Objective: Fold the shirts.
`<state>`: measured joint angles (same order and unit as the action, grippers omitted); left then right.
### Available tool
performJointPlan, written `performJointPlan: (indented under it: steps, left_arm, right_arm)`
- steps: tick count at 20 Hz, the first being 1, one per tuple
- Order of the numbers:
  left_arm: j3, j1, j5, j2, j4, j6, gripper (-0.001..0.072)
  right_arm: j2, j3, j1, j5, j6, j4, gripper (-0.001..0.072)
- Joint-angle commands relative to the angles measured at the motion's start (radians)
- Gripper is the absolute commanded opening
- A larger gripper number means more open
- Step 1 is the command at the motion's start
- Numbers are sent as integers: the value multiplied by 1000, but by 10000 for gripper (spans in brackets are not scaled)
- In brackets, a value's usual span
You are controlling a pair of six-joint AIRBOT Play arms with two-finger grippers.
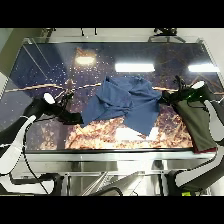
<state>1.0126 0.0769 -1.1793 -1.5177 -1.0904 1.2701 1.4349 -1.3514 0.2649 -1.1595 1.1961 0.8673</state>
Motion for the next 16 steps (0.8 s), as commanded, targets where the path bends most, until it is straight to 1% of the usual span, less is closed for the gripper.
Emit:
performJointPlan:
  steps: [1, 3, 4, 5, 7, 10, 11, 12, 14, 16]
  left_arm:
    - [-48, 10, 116, 0, 63, -28, 519]
    - [-22, 14, 122, -27, 63, -28, 509]
    - [-11, 14, 128, -40, 68, -28, 351]
    - [-2, 14, 129, -53, 74, -28, 224]
    - [14, 14, 101, -61, 122, -41, 12]
    - [72, 23, -28, -60, 251, -104, 11]
    - [99, 23, -75, -53, 285, -103, 11]
    - [122, 22, -87, -41, 314, -101, 11]
    - [169, -8, -58, -8, 356, -82, 11]
    - [201, -65, 21, 20, 357, -52, 11]
  right_arm:
    - [1, -1, -1, -5, 3, 0, 18]
    - [1, -1, -3, -8, 3, -10, 18]
    - [1, -1, -3, -9, -1, -19, 18]
    - [1, -1, -3, -9, -1, -23, 18]
    - [1, -1, -5, -9, -1, -23, 18]
    - [1, -1, -5, -8, -1, -22, 18]
    - [1, -1, -5, -8, -1, -22, 18]
    - [1, -1, -5, -8, -1, -21, 18]
    - [1, -1, -5, -9, -1, -13, 18]
    - [1, -1, -5, -17, -1, -14, 19]
